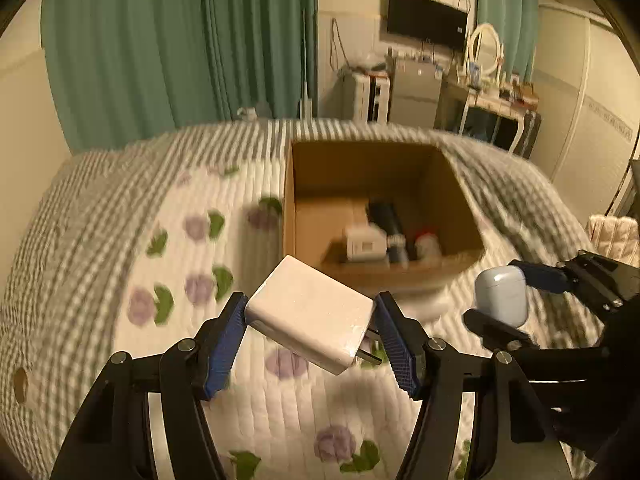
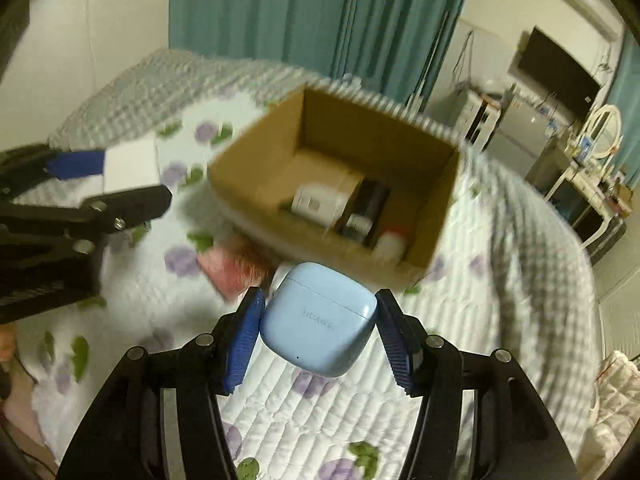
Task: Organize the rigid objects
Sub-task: 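Place the blue earbud case and white charger into the box, opening both grippers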
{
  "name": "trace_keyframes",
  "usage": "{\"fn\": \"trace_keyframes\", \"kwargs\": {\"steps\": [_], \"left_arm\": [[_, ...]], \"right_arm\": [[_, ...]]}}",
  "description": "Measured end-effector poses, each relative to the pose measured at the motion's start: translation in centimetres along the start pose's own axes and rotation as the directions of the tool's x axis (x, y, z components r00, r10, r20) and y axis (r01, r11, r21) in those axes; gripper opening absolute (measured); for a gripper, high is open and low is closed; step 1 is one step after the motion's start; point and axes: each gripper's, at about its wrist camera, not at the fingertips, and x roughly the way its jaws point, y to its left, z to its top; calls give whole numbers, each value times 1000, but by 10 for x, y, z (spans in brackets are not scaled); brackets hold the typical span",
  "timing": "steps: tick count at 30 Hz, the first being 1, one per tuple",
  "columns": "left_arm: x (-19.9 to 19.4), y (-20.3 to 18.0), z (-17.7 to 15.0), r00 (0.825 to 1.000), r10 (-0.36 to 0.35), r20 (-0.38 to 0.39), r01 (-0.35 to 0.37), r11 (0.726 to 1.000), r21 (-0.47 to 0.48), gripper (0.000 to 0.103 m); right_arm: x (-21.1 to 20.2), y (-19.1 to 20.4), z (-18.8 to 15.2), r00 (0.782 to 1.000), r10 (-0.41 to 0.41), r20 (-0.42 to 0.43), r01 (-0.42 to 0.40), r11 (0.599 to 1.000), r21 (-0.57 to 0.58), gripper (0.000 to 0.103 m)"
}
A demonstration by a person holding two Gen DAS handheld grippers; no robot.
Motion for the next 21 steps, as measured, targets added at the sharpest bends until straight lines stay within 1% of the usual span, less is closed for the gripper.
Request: {"fn": "trace_keyframes", "kwargs": {"steps": [5, 7, 10, 14, 15, 18, 21], "left_arm": [[-13, 2, 43, 997, -6, 77, 5, 1000, 15, 65], [-9, 1, 59, 996, -12, 92, 10, 1000, 28, 66], [5, -1, 78, 993, -20, 113, 14, 999, 50, 66], [40, -6, 97, 994, -24, 107, 18, 998, 59, 66], [55, -10, 101, 995, -26, 100, 19, 997, 73, 66], [86, -20, 102, 996, -21, 86, 11, 994, 110, 66], [120, -28, 99, 999, -23, 48, 16, 992, 126, 66]], "right_arm": [[-36, -20, 39, 993, -26, 112, 20, 998, 55, 57], [-41, -29, 55, 989, -34, 145, 23, 997, 74, 57], [-36, -44, 78, 983, -44, 177, 27, 995, 98, 57], [-13, -65, 97, 981, -54, 186, 31, 992, 125, 57], [-4, -71, 101, 982, -56, 183, 32, 991, 128, 57], [28, -83, 105, 985, -61, 159, 39, 990, 133, 57], [61, -94, 102, 990, -50, 132, 30, 989, 147, 57]]}}
